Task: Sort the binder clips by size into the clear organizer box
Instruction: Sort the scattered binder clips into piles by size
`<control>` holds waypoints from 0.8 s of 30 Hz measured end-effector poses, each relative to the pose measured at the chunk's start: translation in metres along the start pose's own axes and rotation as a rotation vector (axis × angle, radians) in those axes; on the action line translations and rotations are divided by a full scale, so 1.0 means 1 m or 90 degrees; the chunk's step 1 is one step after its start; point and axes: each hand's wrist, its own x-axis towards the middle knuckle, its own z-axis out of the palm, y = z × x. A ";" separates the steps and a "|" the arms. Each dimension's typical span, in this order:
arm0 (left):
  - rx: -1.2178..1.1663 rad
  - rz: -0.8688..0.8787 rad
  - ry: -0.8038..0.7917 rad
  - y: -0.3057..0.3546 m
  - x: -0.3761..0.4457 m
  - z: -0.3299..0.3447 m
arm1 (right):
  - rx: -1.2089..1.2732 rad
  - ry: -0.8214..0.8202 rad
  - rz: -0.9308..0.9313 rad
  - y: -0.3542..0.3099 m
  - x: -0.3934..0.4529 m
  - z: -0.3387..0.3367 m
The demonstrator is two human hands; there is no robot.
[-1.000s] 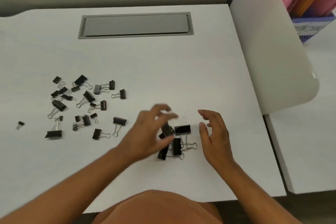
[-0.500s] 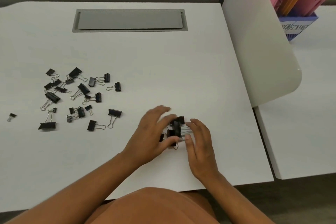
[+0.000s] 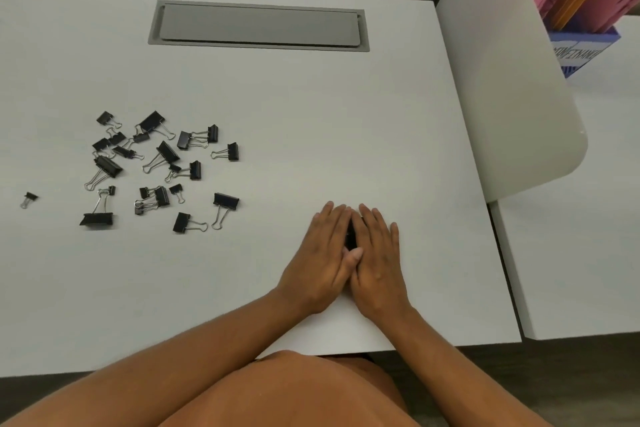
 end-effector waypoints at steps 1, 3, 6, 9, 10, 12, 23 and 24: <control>0.008 0.011 0.000 0.002 0.001 0.002 | -0.004 -0.001 0.002 0.003 -0.001 -0.002; 0.008 0.020 0.003 0.003 0.002 0.003 | 0.001 -0.007 -0.010 0.007 -0.003 -0.005; -0.041 0.006 0.031 0.001 -0.001 -0.006 | 0.038 0.005 -0.031 0.005 -0.005 -0.009; -0.061 -0.033 0.099 -0.008 -0.015 -0.022 | 0.062 0.041 -0.024 -0.005 -0.005 -0.013; -0.053 -0.051 0.124 -0.013 -0.022 -0.029 | 0.077 0.054 -0.020 -0.011 -0.003 -0.014; -0.017 -0.087 0.176 -0.030 -0.039 -0.044 | 0.114 0.078 -0.027 -0.029 0.001 -0.015; 0.341 -0.285 0.196 -0.135 -0.104 -0.127 | 0.089 -0.074 -0.172 -0.146 0.059 0.033; 0.336 -0.262 0.193 -0.140 -0.106 -0.131 | 0.061 -0.098 -0.165 -0.153 0.068 0.038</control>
